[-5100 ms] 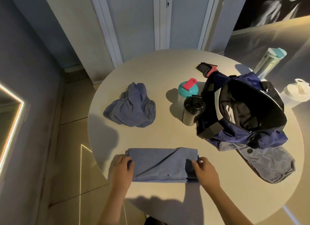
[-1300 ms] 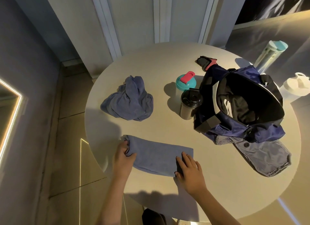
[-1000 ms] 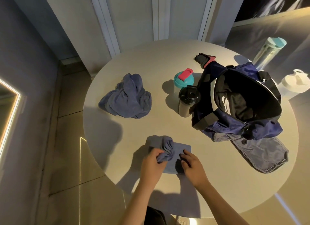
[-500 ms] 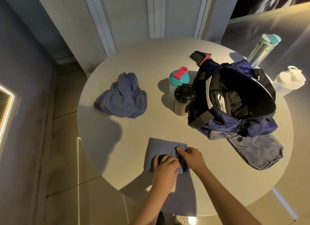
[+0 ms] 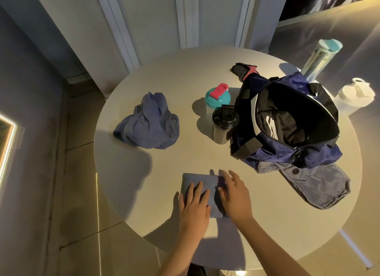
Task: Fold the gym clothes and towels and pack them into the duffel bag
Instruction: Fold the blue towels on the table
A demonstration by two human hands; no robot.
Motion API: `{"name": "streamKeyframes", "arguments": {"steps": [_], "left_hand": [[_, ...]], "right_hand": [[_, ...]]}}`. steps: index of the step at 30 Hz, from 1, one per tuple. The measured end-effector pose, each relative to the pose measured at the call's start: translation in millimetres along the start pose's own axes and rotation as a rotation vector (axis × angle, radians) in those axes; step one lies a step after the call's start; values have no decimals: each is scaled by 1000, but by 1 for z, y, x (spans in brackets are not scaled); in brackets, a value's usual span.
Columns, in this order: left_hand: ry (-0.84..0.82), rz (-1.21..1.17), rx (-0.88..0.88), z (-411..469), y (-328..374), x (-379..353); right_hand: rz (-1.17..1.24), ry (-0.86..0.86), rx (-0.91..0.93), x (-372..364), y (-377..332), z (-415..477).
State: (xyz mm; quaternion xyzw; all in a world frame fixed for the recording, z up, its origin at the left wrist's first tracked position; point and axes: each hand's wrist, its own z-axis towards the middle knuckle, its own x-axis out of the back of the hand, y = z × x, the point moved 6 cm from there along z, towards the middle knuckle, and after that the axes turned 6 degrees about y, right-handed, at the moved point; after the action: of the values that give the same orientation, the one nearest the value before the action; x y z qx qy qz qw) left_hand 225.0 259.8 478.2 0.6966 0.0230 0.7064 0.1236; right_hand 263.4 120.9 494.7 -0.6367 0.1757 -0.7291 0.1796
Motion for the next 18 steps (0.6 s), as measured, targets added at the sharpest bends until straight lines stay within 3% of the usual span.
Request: {"name": "streamKeyframes", "arguments": {"steps": [2, 6, 9, 12, 15, 18], "left_hand": [[-57, 35, -27, -1, -1, -10], [-67, 45, -80, -1, -6, -11], [-5, 62, 41, -8, -21, -7], [18, 24, 180, -21, -31, -8], [1, -8, 188, -22, -29, -10], [1, -45, 153, -15, -20, -9]], "right_hand": [[-118, -94, 104, -13, 0, -13], [-217, -238, 47, -29, 15, -25], [-310, -291, 53, -29, 19, -20], [-310, -211, 98, -19, 11, -17], [-292, -245, 222, -21, -2, -33], [-290, -408, 147, -29, 5, -49]]}}
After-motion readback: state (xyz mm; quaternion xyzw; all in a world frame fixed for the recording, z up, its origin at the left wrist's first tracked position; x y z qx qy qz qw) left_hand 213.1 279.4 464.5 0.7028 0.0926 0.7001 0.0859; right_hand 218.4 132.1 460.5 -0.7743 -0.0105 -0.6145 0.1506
